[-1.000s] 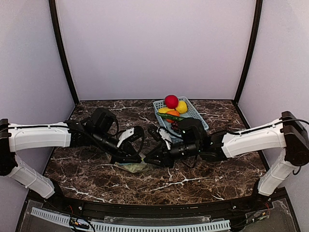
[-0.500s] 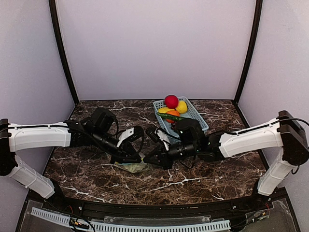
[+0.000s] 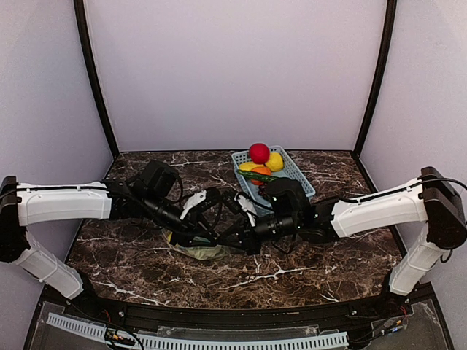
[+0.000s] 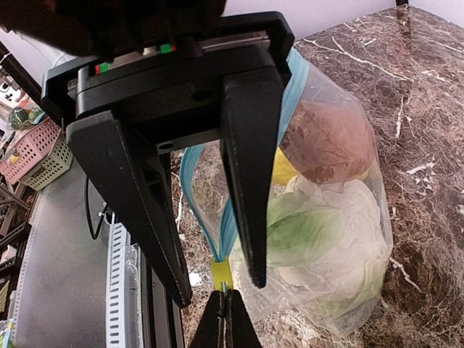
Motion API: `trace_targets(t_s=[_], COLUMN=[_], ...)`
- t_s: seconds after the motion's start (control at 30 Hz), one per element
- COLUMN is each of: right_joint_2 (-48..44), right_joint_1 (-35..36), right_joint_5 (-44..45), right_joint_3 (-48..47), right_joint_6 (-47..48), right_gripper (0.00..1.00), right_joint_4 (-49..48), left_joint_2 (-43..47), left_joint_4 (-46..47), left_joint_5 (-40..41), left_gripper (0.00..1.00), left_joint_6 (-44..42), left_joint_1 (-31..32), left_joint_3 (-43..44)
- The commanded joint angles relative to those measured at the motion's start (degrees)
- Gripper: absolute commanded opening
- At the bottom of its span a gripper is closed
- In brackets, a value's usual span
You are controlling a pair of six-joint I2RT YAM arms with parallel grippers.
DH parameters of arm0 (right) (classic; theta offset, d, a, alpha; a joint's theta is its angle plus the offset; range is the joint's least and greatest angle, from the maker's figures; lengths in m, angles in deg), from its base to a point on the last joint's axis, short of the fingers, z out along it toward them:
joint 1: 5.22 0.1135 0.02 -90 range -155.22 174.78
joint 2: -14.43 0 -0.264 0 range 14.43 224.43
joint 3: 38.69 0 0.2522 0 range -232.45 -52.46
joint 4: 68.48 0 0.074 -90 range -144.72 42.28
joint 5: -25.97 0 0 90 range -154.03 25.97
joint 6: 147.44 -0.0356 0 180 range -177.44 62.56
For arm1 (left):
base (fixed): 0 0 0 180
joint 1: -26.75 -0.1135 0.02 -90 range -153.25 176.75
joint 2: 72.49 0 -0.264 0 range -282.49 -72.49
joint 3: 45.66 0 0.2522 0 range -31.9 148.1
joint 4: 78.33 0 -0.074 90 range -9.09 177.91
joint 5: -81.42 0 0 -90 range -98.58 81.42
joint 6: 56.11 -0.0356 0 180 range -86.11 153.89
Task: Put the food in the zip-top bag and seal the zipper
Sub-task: Pick up the zipper from the zipper food storage bag.
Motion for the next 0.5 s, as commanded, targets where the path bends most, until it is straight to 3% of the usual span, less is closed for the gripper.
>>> trace_targets(t_s=[0.0,0.17,0.3,0.47], right_joint_2=[0.1,-0.5,-0.9,-1.5], right_joint_1=[-0.2,-0.2,-0.2,-0.2], right_joint_5=[-0.8,-0.1,0.7,2.8], right_joint_3=[-0.2,0.4,0.7,1.2], right_joint_6=[0.5,0.4,0.4,0.5], right_gripper=[0.00,0.00,0.00,0.00], right_joint_4=[-2.3,-2.4,-2.4,-2.3], left_joint_2=[-0.8,-0.8,-1.0,-0.8], left_joint_4=[-0.1,-1.2,-2.0,-2.8], left_joint_5=[-0.7,0.1,0.7,1.4], left_gripper=[0.24,0.16,0.04,0.01], left_joint_6=[0.2,-0.7,-1.3,-2.0], left_joint_1=[-0.2,-0.1,-0.2,-0.2], left_joint_3=[1.3,1.3,1.4,1.6])
